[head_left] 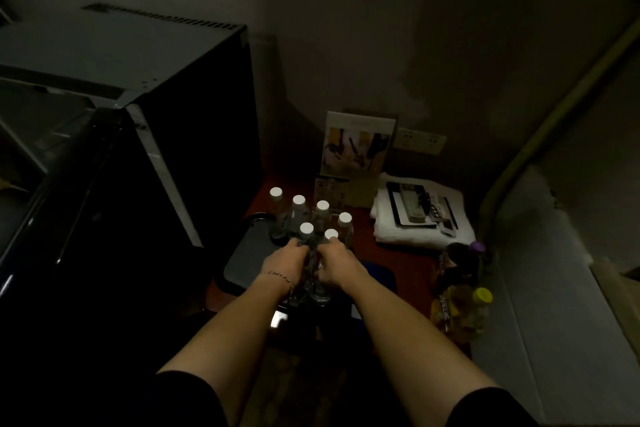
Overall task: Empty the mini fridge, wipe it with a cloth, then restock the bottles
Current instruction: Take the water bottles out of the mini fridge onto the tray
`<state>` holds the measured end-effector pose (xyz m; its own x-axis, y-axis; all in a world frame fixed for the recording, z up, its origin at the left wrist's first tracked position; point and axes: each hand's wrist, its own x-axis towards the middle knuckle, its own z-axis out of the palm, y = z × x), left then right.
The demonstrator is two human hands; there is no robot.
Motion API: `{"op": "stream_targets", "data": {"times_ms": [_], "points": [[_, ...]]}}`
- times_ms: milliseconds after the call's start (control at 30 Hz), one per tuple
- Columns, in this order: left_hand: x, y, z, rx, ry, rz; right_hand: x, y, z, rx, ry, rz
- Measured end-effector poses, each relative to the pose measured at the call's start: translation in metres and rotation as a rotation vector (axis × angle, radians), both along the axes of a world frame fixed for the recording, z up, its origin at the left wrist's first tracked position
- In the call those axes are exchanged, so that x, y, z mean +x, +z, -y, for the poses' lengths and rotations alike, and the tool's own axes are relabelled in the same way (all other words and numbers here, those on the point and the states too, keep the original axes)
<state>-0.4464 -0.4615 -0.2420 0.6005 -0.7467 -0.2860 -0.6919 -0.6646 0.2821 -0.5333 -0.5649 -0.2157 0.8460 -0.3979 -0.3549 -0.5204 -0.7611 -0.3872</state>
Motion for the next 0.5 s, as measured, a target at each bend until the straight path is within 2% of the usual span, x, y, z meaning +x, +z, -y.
{"op": "stream_targets", "data": {"times_ms": [300, 500], "points": [[0.019, -0.018, 0.002, -0.007, -0.031, -0.026, 0.017, -0.023, 0.002, 0.044, 0.007, -0.07], [0.016, -0.021, 0.002, -0.015, -0.031, -0.015, 0.015, -0.017, 0.005, -0.036, 0.017, -0.099]]}}
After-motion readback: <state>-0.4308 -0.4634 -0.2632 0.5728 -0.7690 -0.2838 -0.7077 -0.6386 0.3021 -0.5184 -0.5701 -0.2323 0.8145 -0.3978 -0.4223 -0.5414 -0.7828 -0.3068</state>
